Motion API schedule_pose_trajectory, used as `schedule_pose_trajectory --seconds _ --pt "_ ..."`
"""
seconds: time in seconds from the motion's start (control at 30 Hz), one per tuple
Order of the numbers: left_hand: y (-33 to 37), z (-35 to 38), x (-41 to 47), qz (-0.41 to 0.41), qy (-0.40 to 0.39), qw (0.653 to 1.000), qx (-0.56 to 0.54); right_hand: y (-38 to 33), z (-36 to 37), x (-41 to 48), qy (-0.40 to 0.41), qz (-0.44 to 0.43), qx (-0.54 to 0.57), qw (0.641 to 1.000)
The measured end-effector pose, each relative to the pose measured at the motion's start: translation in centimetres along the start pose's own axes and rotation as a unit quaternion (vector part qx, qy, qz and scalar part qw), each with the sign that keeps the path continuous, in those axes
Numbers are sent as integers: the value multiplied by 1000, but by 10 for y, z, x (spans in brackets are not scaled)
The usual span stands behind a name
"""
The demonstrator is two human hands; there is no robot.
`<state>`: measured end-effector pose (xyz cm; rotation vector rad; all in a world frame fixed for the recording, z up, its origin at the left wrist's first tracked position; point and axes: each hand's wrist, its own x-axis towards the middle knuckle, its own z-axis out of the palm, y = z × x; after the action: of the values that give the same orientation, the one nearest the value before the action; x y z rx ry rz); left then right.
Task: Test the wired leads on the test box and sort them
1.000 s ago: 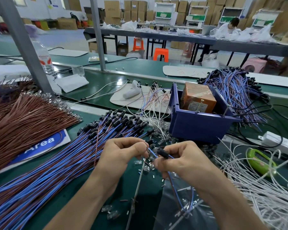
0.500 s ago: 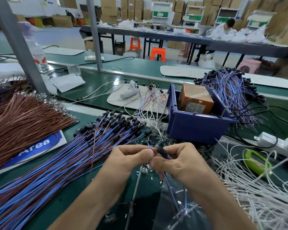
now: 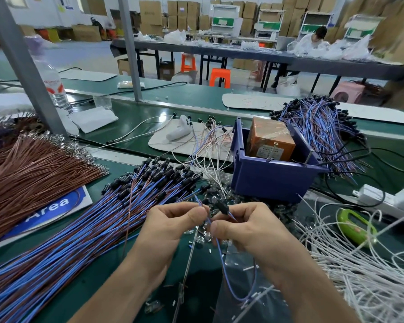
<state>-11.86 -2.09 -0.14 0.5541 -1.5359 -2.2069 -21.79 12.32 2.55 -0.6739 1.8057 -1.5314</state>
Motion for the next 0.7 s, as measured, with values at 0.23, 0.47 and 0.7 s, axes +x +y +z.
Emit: schedule_pose_trajectory --seconds 0.23,0.47,0.7 --pt "-1 0 1 -3 6 999 36 5 5 4 35 -27 18 999" --pt "3 16 -3 45 89 987 125 -9 -10 0 147 -15 115 982" --pt "16 69 19 90 106 973 182 -31 -37 -14 237 -49 253 937"
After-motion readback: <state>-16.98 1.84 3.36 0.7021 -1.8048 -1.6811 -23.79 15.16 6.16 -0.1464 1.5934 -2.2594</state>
